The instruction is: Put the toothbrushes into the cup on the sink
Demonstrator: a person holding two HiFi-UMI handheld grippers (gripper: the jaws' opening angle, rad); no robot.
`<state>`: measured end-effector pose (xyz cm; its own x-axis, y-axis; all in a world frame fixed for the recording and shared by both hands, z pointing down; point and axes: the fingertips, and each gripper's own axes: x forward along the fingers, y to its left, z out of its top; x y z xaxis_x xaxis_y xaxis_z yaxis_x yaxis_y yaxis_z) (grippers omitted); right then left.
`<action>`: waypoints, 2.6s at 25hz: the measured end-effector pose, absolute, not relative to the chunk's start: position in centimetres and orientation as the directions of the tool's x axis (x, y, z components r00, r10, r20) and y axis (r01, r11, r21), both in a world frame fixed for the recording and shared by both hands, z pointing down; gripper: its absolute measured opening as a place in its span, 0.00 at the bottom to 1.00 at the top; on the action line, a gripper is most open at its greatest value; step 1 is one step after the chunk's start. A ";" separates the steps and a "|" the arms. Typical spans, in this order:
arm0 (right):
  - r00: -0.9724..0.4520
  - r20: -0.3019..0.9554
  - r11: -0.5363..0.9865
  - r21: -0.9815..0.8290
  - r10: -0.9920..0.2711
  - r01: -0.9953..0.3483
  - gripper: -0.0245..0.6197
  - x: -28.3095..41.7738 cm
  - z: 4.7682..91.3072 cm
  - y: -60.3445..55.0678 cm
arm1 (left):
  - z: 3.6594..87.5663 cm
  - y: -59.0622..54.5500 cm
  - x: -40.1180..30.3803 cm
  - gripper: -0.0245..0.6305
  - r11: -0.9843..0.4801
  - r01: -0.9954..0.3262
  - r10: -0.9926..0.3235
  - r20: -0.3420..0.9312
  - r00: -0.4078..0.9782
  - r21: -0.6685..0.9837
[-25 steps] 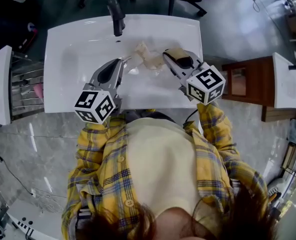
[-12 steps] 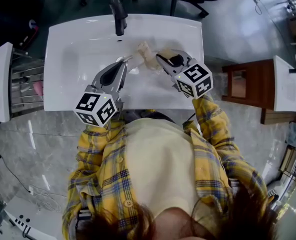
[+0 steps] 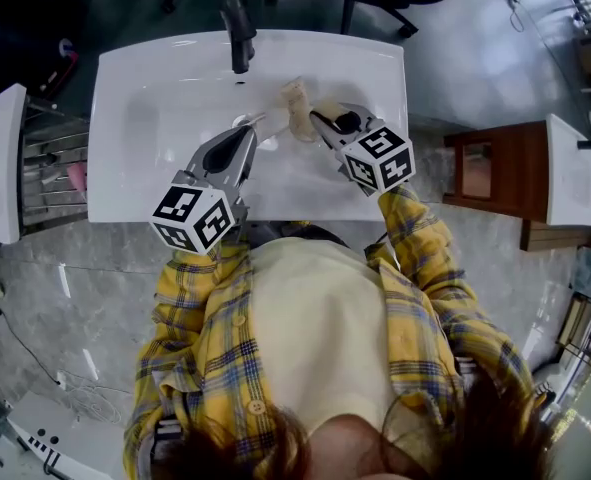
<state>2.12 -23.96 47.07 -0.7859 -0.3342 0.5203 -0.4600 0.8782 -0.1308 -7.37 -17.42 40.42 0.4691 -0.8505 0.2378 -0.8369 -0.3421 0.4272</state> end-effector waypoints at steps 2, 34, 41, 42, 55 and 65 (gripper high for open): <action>-0.784 0.523 0.874 -0.140 -0.334 -0.466 0.10 2.1 47.4 -24.0 | 40.4 -17.4 -7.4 0.05 -0.343 -0.837 -0.851 0.237 0.469 0.427; -0.720 0.474 0.765 -0.136 -0.508 -0.629 0.25 7.8 43.5 -23.3 | 40.0 -18.6 -5.9 0.05 -0.399 -0.815 -0.824 0.226 0.520 0.421; -0.724 0.391 0.737 -0.148 -0.569 -0.659 0.17 8.7 40.0 -22.2 | 39.4 -18.7 -5.7 0.05 -0.398 -0.825 -0.832 0.220 0.509 0.400; -0.723 0.382 0.732 -0.153 -0.576 -0.664 0.14 8.8 39.6 -22.0 | 39.4 -18.7 -5.8 0.05 -0.394 -0.828 -0.834 0.223 0.504 0.398; -0.722 0.378 0.682 -0.261 -0.579 -0.683 0.06 8.8 39.7 -20.5 | 39.9 -18.3 -6.5 0.05 -0.356 -0.842 -0.842 0.252 0.477 0.405; -0.716 0.402 0.674 -0.270 -0.571 -0.688 0.06 8.5 40.4 -20.4 | 40.5 -18.2 -6.9 0.05 -0.336 -0.846 -0.844 0.266 0.466 0.415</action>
